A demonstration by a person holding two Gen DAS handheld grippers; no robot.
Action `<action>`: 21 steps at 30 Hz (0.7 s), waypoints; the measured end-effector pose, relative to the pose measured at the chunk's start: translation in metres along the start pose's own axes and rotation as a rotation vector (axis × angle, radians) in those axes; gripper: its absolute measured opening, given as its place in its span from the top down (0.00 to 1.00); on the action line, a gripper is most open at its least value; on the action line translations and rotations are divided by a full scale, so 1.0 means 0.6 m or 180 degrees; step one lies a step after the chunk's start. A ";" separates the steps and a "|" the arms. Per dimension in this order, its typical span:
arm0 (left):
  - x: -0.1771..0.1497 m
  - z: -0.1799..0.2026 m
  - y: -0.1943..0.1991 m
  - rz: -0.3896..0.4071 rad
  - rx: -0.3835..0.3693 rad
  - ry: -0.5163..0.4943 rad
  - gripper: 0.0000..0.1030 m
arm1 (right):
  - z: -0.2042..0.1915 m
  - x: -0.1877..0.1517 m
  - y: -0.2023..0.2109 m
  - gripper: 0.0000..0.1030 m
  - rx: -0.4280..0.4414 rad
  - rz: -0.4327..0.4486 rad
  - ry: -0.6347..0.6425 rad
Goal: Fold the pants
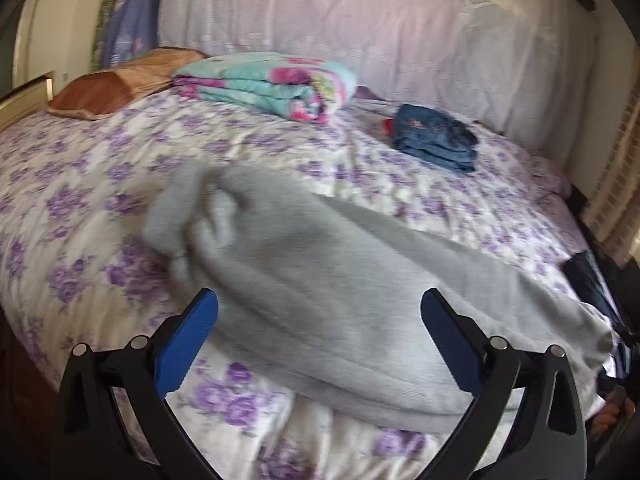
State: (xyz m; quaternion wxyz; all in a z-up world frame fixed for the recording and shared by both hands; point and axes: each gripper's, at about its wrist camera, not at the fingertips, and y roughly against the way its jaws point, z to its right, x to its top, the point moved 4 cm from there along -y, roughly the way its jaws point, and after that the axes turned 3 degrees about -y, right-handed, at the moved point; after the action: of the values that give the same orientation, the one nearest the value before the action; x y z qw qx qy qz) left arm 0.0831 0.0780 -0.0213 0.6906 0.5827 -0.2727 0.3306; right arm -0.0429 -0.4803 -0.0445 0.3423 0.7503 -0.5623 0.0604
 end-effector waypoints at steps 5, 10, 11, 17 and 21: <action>-0.007 -0.030 -0.028 -0.0128 0.0596 -0.0112 0.04 | -0.005 -0.008 -0.007 0.61 -0.0270 0.0093 0.0239; -0.016 -0.048 -0.027 -0.0220 0.0371 0.0024 0.04 | -0.060 -0.006 0.010 0.76 -0.0191 0.0326 0.0586; -0.016 -0.046 -0.026 -0.0203 0.0414 -0.0020 0.04 | -0.100 -0.012 0.014 0.77 -0.0154 0.0410 0.0891; -0.006 -0.058 -0.009 -0.0121 0.0483 -0.0020 0.04 | -0.324 -0.155 -0.021 0.79 -0.0068 0.0555 0.2932; 0.008 -0.077 0.010 -0.0049 0.0461 0.0083 0.04 | -0.381 -0.319 -0.108 0.79 -0.0142 0.0077 0.4139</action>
State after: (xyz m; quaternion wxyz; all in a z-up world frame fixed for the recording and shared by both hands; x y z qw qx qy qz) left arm 0.0812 0.1250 -0.0222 0.6526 0.6288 -0.2345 0.3516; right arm 0.0128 -0.1850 0.0089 0.6276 0.5470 -0.2499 0.4944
